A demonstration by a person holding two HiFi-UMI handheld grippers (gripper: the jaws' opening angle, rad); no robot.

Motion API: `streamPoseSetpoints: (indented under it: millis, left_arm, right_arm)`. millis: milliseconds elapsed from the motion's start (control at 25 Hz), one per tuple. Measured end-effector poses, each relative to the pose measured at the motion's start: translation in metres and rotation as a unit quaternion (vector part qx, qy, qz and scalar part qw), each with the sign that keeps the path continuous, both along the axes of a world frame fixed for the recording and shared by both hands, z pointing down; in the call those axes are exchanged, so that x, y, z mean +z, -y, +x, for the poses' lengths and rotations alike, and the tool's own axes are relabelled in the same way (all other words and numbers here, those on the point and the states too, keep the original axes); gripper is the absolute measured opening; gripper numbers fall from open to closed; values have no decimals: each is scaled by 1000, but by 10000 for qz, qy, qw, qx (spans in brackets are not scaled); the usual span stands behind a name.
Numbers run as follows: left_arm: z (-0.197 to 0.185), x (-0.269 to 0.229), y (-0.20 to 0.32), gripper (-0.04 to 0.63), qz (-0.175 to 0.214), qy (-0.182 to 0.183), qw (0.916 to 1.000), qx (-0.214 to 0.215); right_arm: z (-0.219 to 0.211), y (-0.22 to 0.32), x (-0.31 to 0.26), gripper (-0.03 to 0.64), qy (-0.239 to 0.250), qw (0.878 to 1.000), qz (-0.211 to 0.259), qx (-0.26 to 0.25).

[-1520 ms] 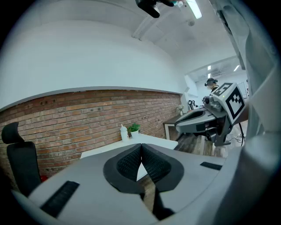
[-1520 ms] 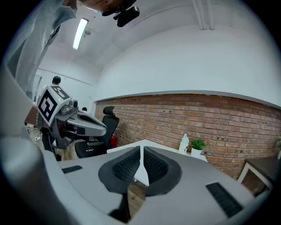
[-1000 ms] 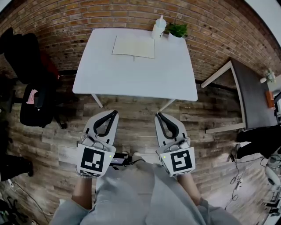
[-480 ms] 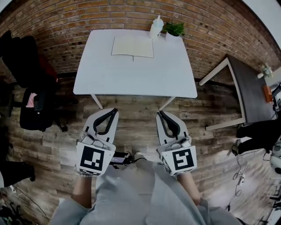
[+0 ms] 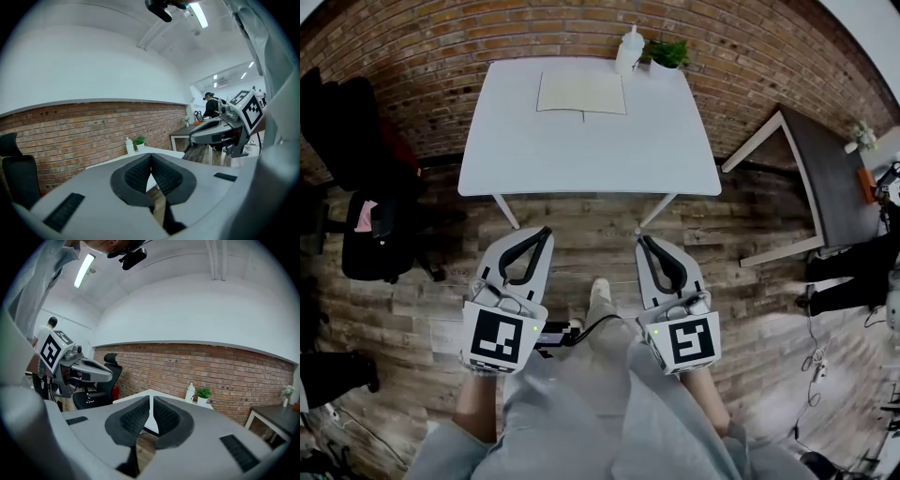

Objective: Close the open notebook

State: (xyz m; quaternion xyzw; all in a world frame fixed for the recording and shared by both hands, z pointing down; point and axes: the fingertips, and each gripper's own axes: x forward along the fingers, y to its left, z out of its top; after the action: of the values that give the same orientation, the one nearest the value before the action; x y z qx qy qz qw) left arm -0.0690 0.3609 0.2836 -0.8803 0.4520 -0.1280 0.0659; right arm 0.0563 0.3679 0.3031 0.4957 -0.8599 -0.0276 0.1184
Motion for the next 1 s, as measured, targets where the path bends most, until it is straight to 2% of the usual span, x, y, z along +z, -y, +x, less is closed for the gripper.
streamPoseSetpoints:
  millis: [280, 440, 560, 760, 1000]
  left_arm:
    - [-8, 1, 7, 18, 34, -124, 9999, -90]
    - [-9, 2, 25, 18, 15, -117, 9998, -140]
    - [-9, 2, 43, 18, -3, -109, 9998, -166]
    - [-5, 5, 82, 18, -14, -83, 9997, -238]
    - [2, 7, 142, 18, -32, -79, 9993, -374]
  right_arm:
    - [-8, 12, -13, 54, 42, 9994, 338, -39]
    - [-7, 31, -8, 54, -62, 9996, 258, -115]
    - [-8, 52, -12, 54, 48, 9992, 365, -123]
    - [-1, 92, -4, 54, 16, 9996, 249, -165]
    - [4, 159, -4, 54, 70, 9990, 310, -324]
